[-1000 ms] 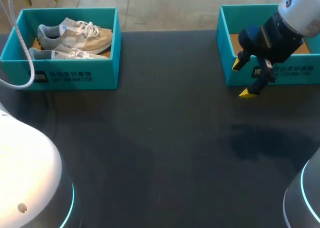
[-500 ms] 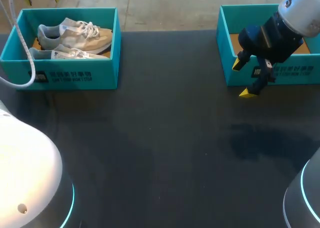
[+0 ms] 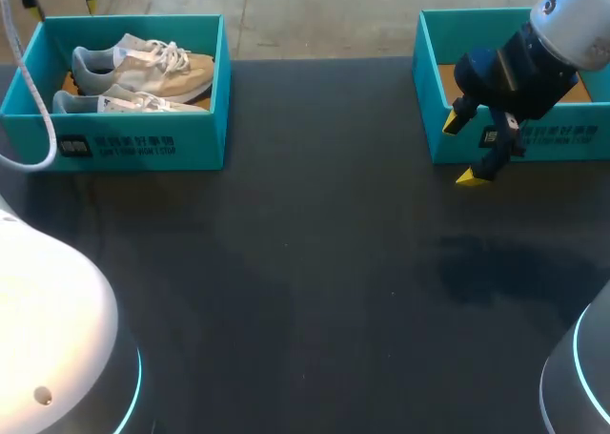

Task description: Take the shoe out of the shoebox, open the shoe tongue, remove and reinsert the insole, then place the shoe into the shoebox

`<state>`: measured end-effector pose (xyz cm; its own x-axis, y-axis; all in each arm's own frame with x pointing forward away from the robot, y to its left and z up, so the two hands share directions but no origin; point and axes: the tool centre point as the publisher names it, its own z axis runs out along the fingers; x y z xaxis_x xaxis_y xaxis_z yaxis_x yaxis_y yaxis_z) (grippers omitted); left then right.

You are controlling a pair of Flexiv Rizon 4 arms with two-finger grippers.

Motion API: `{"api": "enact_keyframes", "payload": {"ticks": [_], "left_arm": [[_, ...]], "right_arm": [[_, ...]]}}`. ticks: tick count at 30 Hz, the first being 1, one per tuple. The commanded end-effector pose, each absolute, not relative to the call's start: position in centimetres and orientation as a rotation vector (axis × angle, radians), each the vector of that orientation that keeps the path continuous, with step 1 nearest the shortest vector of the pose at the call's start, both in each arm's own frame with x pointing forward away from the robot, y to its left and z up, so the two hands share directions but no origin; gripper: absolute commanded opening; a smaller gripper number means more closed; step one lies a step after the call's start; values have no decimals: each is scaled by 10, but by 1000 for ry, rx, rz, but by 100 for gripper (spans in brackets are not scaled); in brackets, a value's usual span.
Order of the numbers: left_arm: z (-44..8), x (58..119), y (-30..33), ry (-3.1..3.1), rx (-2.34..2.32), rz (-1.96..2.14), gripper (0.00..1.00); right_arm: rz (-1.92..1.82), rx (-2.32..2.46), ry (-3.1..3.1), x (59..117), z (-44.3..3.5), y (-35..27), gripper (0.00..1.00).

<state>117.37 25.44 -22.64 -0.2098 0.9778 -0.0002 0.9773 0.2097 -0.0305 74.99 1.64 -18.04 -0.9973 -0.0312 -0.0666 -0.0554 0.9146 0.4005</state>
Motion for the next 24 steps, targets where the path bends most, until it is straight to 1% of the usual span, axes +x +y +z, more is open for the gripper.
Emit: {"api": "enact_keyframes", "payload": {"ticks": [1,7,11,13,24], "left_arm": [[-225,1171,254,-2418,-1996,-22,100],[-232,1153,257,-2378,-2023,4,100],[-227,1150,256,-2383,-2027,21,100],[-223,1148,251,-2343,-2080,-66,100],[-239,1124,255,-2297,-2081,-21,100]], "right_arm": [[630,-66,3019,751,-181,17,100],[630,-66,3019,751,-181,17,100],[630,-66,3019,751,-181,17,100],[630,-66,3019,751,-181,17,100],[630,-66,3019,751,-181,17,100]]}}
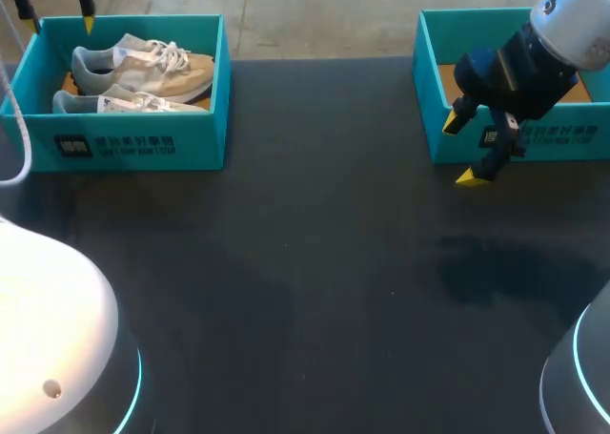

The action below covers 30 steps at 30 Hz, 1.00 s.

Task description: Take the shoe out of the shoebox, open the shoe tongue, remove and reinsert the insole, then place the shoe into the shoebox

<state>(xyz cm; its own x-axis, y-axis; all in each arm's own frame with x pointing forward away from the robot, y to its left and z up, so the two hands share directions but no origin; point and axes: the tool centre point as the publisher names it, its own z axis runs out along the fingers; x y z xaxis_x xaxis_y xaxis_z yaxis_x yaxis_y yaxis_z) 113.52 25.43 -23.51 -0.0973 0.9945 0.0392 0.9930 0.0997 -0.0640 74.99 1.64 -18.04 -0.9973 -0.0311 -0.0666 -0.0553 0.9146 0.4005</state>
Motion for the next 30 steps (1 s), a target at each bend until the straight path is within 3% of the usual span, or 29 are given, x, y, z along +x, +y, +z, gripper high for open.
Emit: {"api": "enact_keyframes", "payload": {"ticks": [1,23,24,25,27,28,30], "left_arm": [[-239,1124,256,-2302,-2077,-13,100],[-262,1085,262,-2199,-2146,5,100],[-264,1084,263,-2192,-2156,0,98],[-266,1083,265,-2191,-2160,-3,87],[-270,1082,266,-2179,-2164,-9,84],[-271,1081,266,-2178,-2166,-10,74],[-274,1079,267,-2171,-2181,-16,69]], "right_arm": [[630,-66,3019,751,-181,17,100],[630,-66,3019,751,-181,17,100],[630,-66,3019,751,-181,17,100],[630,-66,3019,751,-181,17,100],[630,-66,3019,751,-181,17,100],[630,-66,3019,751,-181,17,100],[630,-66,3019,751,-181,17,100]]}}
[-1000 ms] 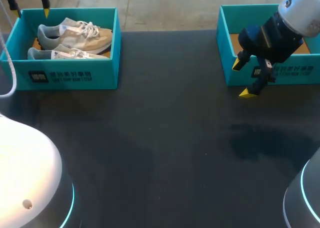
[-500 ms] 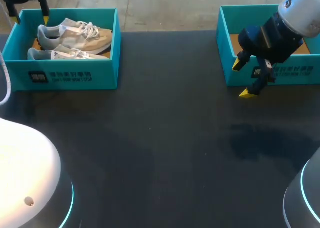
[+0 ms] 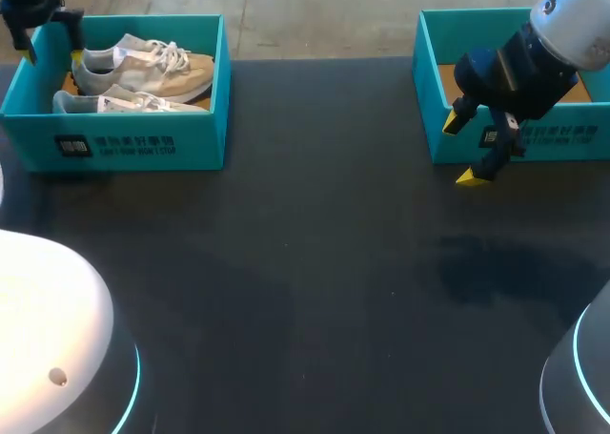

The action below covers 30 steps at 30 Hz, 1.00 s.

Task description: Take the shoe out of the shoebox, open the shoe tongue, remove and reinsert the insole, then place the shoe into the shoebox

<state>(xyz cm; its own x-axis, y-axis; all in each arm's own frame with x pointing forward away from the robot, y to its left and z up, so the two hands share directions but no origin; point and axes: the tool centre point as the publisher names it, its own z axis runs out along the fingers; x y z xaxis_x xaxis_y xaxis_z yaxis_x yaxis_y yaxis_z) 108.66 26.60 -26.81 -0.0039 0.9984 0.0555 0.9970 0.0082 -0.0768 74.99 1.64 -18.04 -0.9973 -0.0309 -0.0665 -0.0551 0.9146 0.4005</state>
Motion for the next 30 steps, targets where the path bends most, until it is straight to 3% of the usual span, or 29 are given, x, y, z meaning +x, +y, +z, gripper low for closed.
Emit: {"api": "enact_keyframes", "payload": {"ticks": [1,7,10,13,30], "left_arm": [[-276,1078,267,-2167,-2186,-24,70],[-289,1071,268,-2149,-2243,-38,75],[-293,1066,271,-2142,-2289,-48,83],[-300,1062,274,-2141,-2305,-56,72],[-340,1050,275,-2088,-2350,-85,62]], "right_arm": [[630,-66,3019,751,-181,17,100],[630,-66,3019,751,-181,17,100],[630,-66,3019,751,-181,17,100],[630,-66,3019,751,-181,17,100],[630,-66,3019,751,-181,17,100]]}}
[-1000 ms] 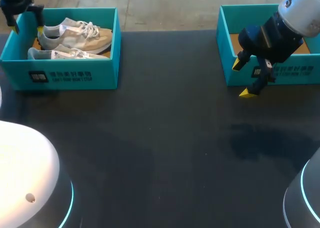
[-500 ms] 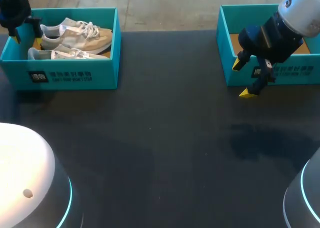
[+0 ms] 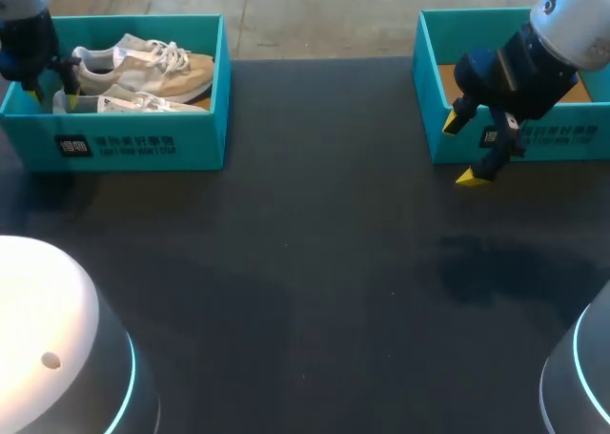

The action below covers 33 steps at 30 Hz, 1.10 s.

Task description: Take the shoe out of the shoebox, open the shoe tongue, remove and reinsert the insole, then place the shoe into the shoebox

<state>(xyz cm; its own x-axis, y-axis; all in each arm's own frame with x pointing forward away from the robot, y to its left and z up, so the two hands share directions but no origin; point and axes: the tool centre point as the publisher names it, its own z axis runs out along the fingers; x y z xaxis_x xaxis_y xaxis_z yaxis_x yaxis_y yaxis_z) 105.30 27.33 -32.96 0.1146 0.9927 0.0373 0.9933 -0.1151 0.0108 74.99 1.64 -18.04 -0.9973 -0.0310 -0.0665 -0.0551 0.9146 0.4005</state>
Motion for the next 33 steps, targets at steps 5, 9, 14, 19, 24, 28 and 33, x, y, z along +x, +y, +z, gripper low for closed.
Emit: {"api": "enact_keyframes", "payload": {"ticks": [5,9,14,19,24,28,33], "left_arm": [[-346,1051,278,-2082,-2358,-73,60],[-352,1050,281,-2073,-2362,-67,61],[-360,1051,283,-2058,-2354,-56,61],[-367,1051,285,-2054,-2352,-55,61],[-376,1053,289,-2064,-2333,-47,60],[-382,1054,291,-2060,-2319,-49,52],[-385,1054,291,-2054,-2315,-51,35]], "right_arm": [[630,-66,3019,751,-181,17,100],[630,-66,3019,751,-181,17,100],[630,-66,3019,751,-181,17,100],[630,-66,3019,751,-181,17,100],[630,-66,3019,751,-181,17,100],[630,-66,3019,751,-181,17,100],[630,-66,3019,751,-181,17,100]]}}
